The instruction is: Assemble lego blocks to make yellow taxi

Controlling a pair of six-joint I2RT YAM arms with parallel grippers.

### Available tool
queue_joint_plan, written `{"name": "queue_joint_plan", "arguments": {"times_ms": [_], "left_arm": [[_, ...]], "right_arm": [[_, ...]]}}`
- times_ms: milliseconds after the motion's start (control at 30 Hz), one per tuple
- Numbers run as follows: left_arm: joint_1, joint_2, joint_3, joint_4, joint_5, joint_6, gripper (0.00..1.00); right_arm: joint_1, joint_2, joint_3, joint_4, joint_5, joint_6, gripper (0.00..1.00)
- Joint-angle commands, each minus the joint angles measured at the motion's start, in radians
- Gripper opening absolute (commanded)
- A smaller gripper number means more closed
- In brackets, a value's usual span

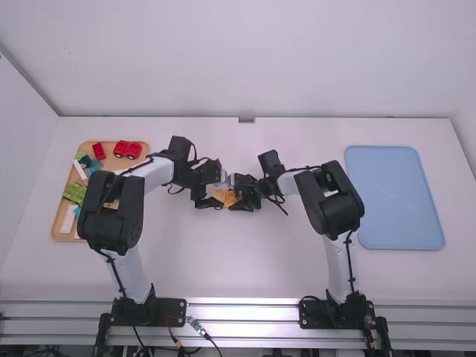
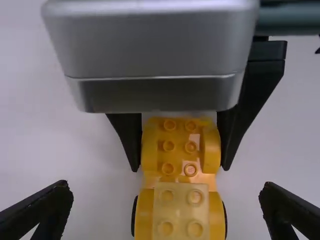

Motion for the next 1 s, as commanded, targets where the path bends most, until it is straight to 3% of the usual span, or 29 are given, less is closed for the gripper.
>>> {"name": "queue_joint_plan", "arguments": {"times_ms": [0, 200, 300, 367, 433, 633, 967], "left_arm": [[-0.003, -0.041, 0.02, -0.007, 0.007, 0.004, 0.93], [-0.003, -0.041, 0.022, -0.008, 0.006, 0.004, 0.58], [-0.004, -0.041, 0.027, -0.024, 0.014, 0.006, 0.49], [-0.003, -0.041, 0.039, -0.055, 0.013, 0.011, 0.35], [-0.003, -0.041, 0.044, -0.066, 0.013, 0.012, 0.31], [-0.004, -0.041, 0.07, -0.153, 0.013, 0.091, 0.02], [-0.003, -0.041, 0.001, -0.041, 0.002, 0.053, 0.02]], "right_arm": [[-0.002, -0.024, 0.002, -0.012, 0.039, 0.005, 0.49], [-0.003, -0.024, 0.002, -0.012, 0.039, 0.005, 0.49], [-0.003, -0.024, 0.002, -0.012, 0.039, 0.005, 0.49], [-0.003, -0.024, 0.002, -0.012, 0.039, 0.006, 0.49], [-0.003, -0.024, 0.002, -0.012, 0.039, 0.005, 0.49], [-0.003, -0.024, 0.002, -0.011, 0.039, 0.005, 0.49], [-0.003, -0.024, 0.002, -0.012, 0.039, 0.005, 0.49]]}}
